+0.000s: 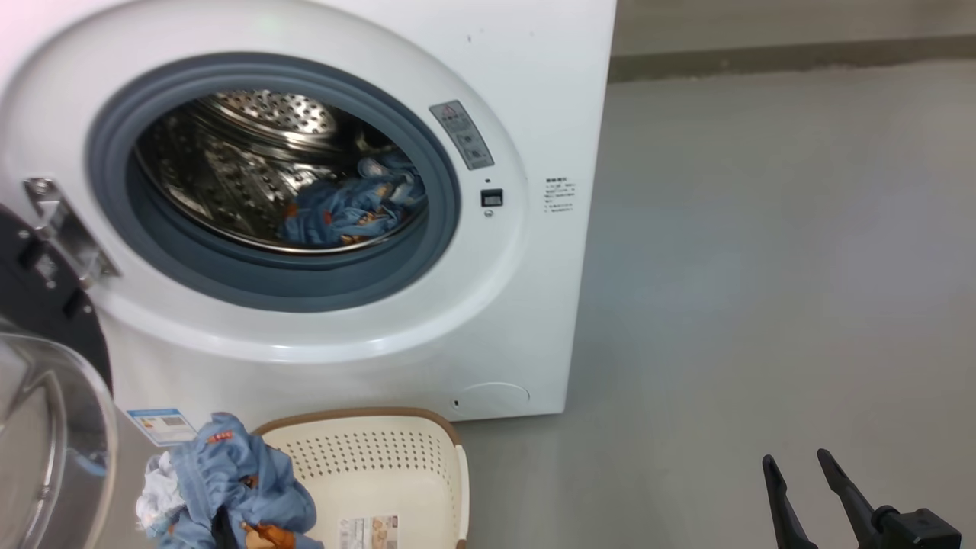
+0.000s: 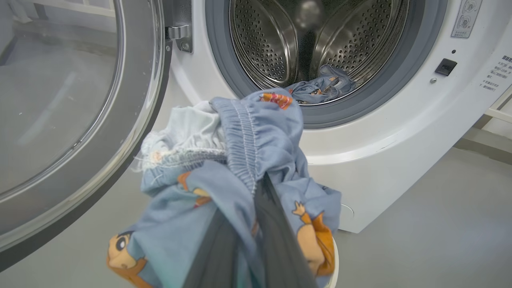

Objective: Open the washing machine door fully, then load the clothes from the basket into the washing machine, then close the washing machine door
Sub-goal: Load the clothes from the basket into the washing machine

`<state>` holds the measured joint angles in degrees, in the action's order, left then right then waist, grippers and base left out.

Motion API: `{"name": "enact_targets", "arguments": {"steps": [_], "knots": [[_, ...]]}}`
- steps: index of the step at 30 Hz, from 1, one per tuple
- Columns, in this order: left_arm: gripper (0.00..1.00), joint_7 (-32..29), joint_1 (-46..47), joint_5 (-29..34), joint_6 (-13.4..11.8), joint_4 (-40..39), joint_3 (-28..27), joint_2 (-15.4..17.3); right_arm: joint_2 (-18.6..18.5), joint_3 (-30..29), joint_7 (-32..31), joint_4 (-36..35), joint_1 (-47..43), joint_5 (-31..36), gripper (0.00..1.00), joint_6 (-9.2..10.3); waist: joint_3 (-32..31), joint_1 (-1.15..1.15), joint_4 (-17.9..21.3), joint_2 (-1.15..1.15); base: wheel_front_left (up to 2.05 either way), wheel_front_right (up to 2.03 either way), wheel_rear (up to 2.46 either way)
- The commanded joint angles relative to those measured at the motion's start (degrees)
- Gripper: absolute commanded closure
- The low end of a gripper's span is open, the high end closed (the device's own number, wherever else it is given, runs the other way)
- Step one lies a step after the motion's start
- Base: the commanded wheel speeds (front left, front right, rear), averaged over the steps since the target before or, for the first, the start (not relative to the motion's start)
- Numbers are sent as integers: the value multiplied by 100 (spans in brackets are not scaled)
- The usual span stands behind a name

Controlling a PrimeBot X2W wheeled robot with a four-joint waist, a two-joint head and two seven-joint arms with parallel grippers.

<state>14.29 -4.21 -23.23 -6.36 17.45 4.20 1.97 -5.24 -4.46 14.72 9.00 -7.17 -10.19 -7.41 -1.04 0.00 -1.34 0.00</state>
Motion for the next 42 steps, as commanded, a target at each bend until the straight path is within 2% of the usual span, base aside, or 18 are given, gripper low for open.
{"name": "enact_targets", "arguments": {"steps": [1,16,34,42], "knots": [[100,71,54,80,-40,-227,-143,91,-49,126,28,-119,28,39,0,-8,-154,0,-131,0,0,0,0],[100,71,-154,143,-146,-862,42,91,-4,133,28,-112,-67,36,0,-8,-335,0,-251,0,0,0,0],[100,71,-197,88,-173,-964,126,91,42,157,28,-130,-32,44,0,-8,-267,0,-127,0,0,0,0],[100,71,305,80,-110,-792,215,91,61,251,28,-149,111,44,0,-8,-57,0,19,0,0,0,0]]}}
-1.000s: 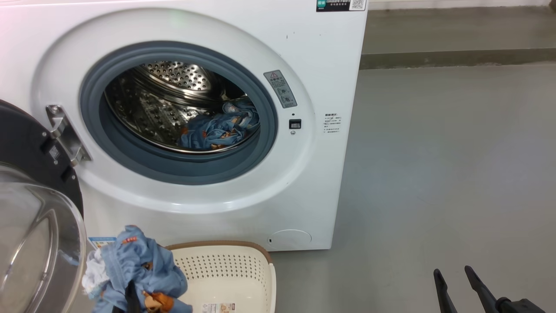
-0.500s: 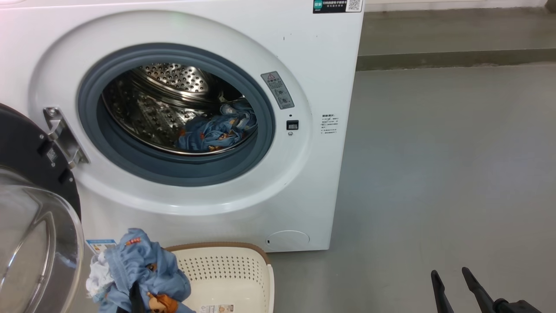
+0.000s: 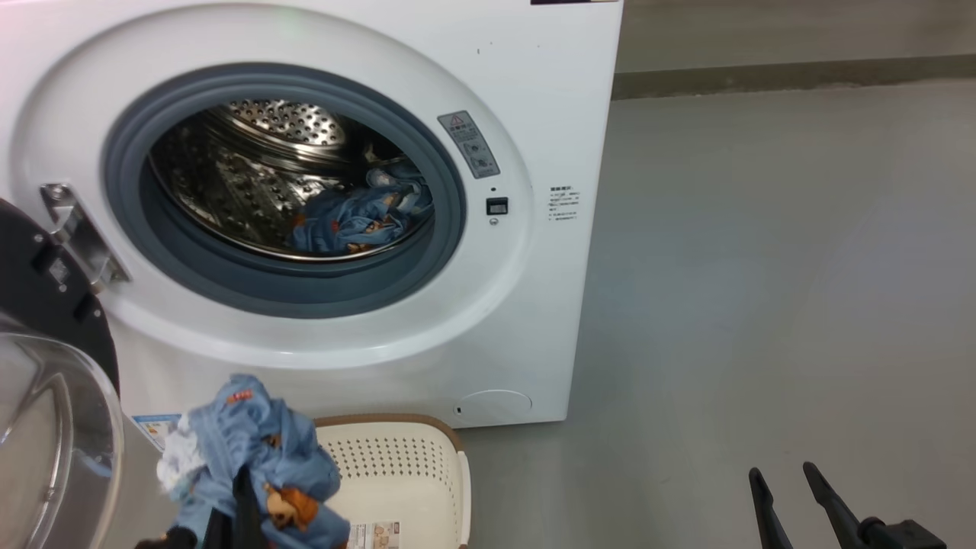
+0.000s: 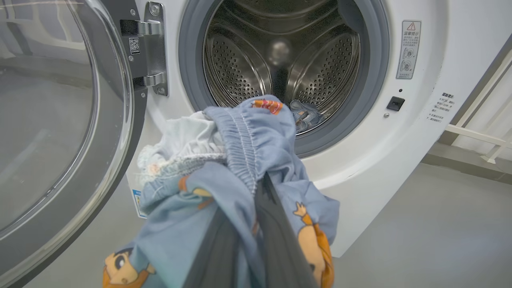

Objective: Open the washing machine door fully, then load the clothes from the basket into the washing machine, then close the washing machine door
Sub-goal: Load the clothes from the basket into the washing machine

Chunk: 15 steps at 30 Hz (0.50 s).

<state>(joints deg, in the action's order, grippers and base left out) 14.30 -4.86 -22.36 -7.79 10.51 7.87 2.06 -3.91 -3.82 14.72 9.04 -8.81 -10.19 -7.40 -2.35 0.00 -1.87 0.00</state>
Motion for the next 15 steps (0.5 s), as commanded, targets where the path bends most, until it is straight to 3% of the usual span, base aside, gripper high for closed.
{"name": "enact_targets", "arguments": {"steps": [1,9,15], "knots": [[100,70,463,-2,35,-37,-145,82,-66,197,28,-157,304,37,0,-9,114,0,102,0,0,0,0],[100,70,1323,-33,86,637,-239,97,-10,422,28,-172,570,0,0,-9,483,0,524,0,0,0,0],[100,70,2018,-36,102,1071,-544,302,45,505,28,-180,826,-31,0,-9,773,0,1066,0,0,0,0]]}}
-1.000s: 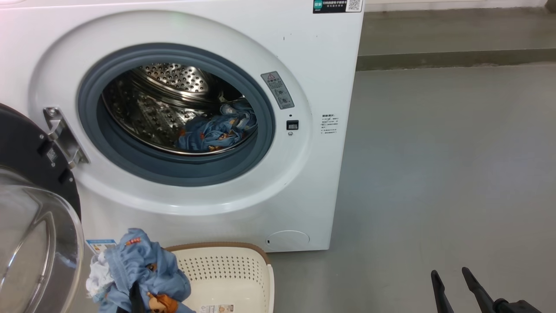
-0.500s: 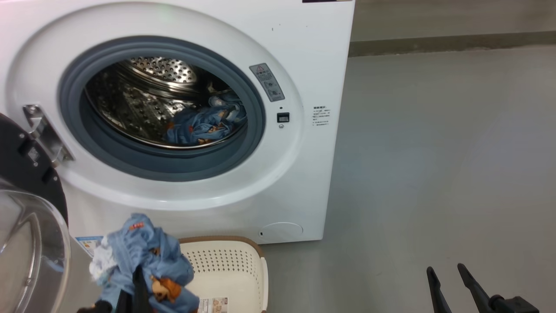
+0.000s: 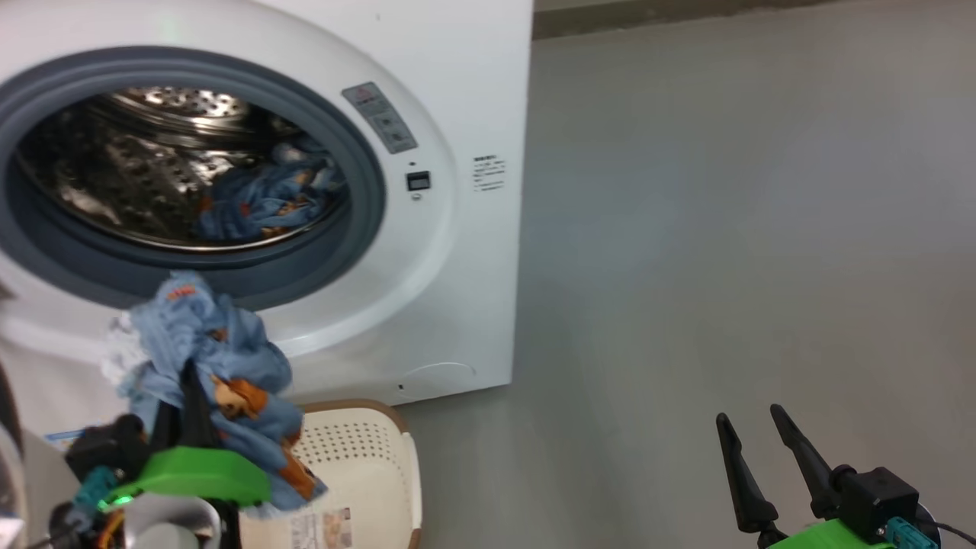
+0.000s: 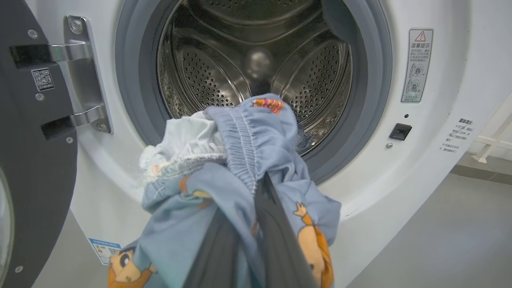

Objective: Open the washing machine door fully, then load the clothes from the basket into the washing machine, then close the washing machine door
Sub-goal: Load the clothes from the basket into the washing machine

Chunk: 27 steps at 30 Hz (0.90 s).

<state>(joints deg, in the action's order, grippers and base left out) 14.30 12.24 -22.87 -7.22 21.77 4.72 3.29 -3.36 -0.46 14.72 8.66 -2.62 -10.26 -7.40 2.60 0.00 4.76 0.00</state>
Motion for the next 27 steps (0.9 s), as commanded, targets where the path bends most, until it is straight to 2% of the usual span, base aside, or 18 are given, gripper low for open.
{"name": "enact_targets", "arguments": {"steps": [1,7,16,27], "knots": [[100,70,416,7,58,17,-282,225,0,169,28,-142,236,-32,0,-9,319,0,496,0,0,0,0],[100,70,1120,85,76,453,-535,576,38,288,28,-174,464,-116,0,-9,673,0,971,0,0,0,0],[100,70,2005,204,195,898,-838,937,46,465,28,-220,791,-315,0,-9,1156,0,1417,0,0,0,0],[100,70,2986,620,251,1222,-1309,1235,47,777,28,-252,1000,-292,0,-9,1916,0,1731,0,0,0,0]]}}
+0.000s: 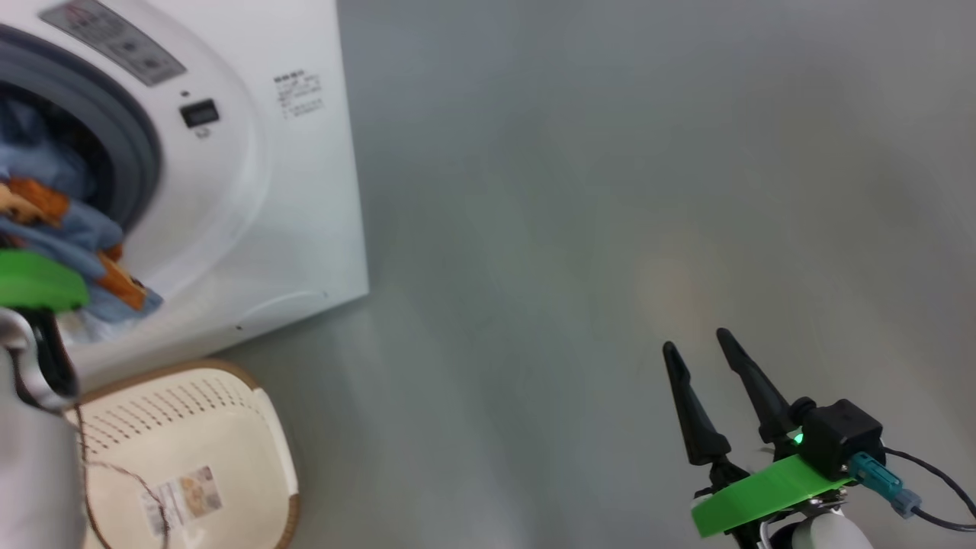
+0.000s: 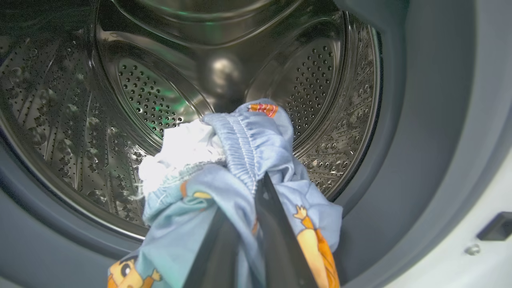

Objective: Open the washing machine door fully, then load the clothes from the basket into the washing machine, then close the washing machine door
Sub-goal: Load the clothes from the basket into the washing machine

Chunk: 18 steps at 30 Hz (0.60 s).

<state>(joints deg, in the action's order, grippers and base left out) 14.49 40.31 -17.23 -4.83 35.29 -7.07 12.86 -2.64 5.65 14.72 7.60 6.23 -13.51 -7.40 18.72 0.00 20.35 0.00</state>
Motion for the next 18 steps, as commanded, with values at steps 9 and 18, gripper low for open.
{"name": "enact_targets", "arguments": {"steps": [9,18], "knots": [[100,51,1273,472,53,244,-322,734,-24,396,28,-199,298,11,0,-9,1035,0,278,0,0,0,0],[100,51,2401,771,106,730,-295,1067,-24,525,28,-217,343,-3,0,-9,1588,0,269,0,0,0,0]]}}
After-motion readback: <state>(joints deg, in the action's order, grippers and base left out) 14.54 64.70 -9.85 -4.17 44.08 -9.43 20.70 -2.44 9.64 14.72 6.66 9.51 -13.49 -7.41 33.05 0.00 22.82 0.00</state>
